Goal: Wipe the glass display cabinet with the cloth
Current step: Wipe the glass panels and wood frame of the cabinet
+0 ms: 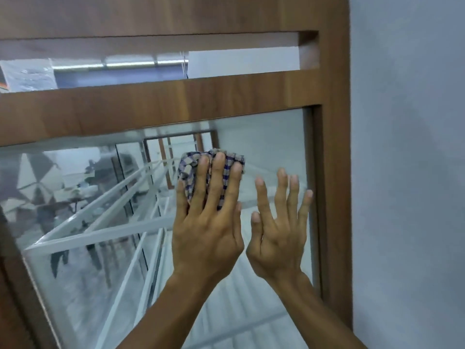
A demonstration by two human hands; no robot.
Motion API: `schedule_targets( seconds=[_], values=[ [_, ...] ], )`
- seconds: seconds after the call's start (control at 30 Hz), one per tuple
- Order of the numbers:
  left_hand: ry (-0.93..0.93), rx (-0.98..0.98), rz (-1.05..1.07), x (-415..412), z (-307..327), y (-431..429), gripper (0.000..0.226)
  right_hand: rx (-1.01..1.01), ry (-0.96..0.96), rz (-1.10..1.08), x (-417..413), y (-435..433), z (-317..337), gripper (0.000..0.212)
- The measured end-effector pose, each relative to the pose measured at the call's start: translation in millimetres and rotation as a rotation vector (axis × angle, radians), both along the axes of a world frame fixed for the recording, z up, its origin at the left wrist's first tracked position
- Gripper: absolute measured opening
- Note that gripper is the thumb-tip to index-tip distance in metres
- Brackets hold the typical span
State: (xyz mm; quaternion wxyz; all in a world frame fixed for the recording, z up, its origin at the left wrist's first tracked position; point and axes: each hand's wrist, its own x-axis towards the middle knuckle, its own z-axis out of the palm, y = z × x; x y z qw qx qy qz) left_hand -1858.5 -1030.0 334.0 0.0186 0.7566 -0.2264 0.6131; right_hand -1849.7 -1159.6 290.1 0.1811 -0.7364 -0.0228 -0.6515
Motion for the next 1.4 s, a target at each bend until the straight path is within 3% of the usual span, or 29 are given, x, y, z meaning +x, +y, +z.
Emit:
schedule_targets(
  seconds=[0.2,0.43,0.63,0.9,1.1,1.27,1.4],
  values=[
    [0.027,0.165,-0.060,1,3,-51,0.062,0.094,0.026,-0.189,-2,-33,-19,0.060],
    [-0.028,0.220,-0.080,14,10,-100,0.059,0.073,-0.057,-0.190,0,-48,-70,0.056],
    [-0.089,0.246,-0.051,18,-10,-100,0.064,0.054,-0.160,-0.152,2,-51,-82,0.054],
    [-0.117,0.373,-0.002,14,-37,-58,0.060,-0.003,-0.151,-0.181,8,-43,-79,0.062],
    [-0.110,0.126,0.024,9,-30,9,0.059,-0.155,-0.050,0.026,5,5,-51,0.070],
    [-0.090,-0.084,0.049,0,-36,91,0.058,-0.331,-0.023,0.001,-2,76,-31,0.075],
    [-0.068,-0.259,0.073,-7,-48,147,0.059,-0.451,-0.046,-0.004,1,115,-28,0.067]
  ],
)
